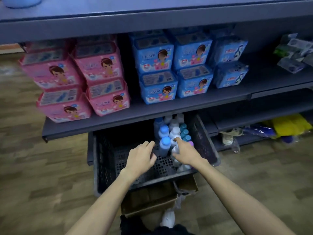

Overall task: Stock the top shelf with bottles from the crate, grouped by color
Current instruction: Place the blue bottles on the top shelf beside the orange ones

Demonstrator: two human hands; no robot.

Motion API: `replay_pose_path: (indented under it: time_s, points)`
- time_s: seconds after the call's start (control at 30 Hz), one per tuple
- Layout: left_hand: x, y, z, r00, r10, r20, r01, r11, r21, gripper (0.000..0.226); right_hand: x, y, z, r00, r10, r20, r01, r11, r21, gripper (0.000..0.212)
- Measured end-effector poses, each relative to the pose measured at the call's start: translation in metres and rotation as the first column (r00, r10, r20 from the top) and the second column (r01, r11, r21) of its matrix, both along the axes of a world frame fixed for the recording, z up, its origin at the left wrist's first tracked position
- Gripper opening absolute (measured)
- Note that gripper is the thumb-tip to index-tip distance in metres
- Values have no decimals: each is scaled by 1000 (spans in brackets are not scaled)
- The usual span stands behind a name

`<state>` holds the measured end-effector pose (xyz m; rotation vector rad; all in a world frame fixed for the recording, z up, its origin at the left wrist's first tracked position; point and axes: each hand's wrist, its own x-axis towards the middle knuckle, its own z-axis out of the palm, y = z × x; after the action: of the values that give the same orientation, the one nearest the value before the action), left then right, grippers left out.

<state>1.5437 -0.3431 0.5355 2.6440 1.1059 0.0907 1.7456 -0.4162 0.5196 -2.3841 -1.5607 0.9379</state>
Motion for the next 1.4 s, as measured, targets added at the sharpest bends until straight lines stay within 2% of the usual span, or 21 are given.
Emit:
replay_pose_path:
  time_s: [0.2,0.33,0.5,0.73,1.0,1.17,1.4]
  points:
    - [4,0,-18,1000,30,-7,-30,993,-113,28,-14,15,-29,996,-63,-59,64,998,16,82]
    - [2,8,-29,999,41,-4,-41,985,-170,31,-15,34,-39,995,-93,-30,94,995,28,86]
    - [-12,15,-44,998,56,1,-54,970,-238,30,-22,49,-60,999,-44,7,44,999,10,80]
    - [-28,24,-68,994,106,20,-93,939,-330,33,-24,59,-79,990,-141,2,141,989,49,74]
    - [-26,36,-83,993,112,41,-87,917,-389,30,-26,73,-84,971,-235,38,234,971,42,44]
    - [-29,35,-83,996,85,23,-69,916,-396,33,-15,77,-83,960,-277,45,280,959,-52,48]
    - [-39,30,-66,995,93,39,-74,936,-345,35,-22,74,-84,944,-329,1,328,943,-54,56]
